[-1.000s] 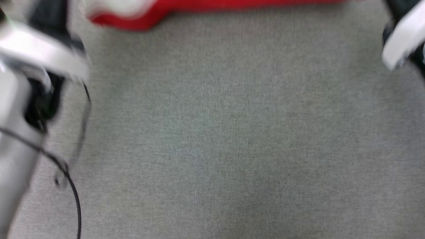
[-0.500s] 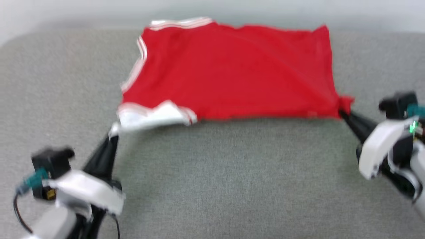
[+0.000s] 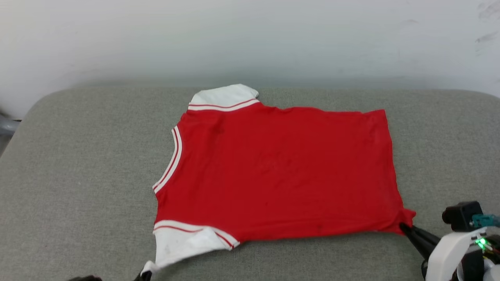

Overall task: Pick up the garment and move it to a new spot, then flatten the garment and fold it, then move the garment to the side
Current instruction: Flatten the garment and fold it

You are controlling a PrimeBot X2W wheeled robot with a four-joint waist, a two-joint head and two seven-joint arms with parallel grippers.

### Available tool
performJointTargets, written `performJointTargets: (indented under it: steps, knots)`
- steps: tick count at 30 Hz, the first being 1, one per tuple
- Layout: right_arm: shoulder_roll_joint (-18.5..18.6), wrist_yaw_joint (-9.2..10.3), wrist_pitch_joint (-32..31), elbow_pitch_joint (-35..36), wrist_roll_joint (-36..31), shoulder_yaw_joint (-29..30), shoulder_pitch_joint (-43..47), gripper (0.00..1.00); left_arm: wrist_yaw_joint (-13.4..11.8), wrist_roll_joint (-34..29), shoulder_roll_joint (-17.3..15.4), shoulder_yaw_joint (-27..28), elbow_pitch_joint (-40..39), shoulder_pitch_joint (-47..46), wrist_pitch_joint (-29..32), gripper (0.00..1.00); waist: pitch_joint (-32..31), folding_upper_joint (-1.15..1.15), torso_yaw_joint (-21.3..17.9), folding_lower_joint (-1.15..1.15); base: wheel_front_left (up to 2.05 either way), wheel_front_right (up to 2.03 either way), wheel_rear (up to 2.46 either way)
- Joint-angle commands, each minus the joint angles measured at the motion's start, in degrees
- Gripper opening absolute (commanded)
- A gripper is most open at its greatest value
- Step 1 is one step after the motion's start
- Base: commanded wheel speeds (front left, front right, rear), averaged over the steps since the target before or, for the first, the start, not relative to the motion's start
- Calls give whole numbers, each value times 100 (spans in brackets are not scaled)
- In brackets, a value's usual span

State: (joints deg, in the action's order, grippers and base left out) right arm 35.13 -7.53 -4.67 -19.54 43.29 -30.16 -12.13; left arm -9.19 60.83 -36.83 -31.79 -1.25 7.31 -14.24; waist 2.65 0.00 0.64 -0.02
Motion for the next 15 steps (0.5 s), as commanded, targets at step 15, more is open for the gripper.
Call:
performJointTargets:
  steps: [15]
  knots:
    - [-43,8,-386,808,-185,1029,1875,0,-108,344,-40,-251,-331,979,178,0,-404,0,119,2,0,0,0]
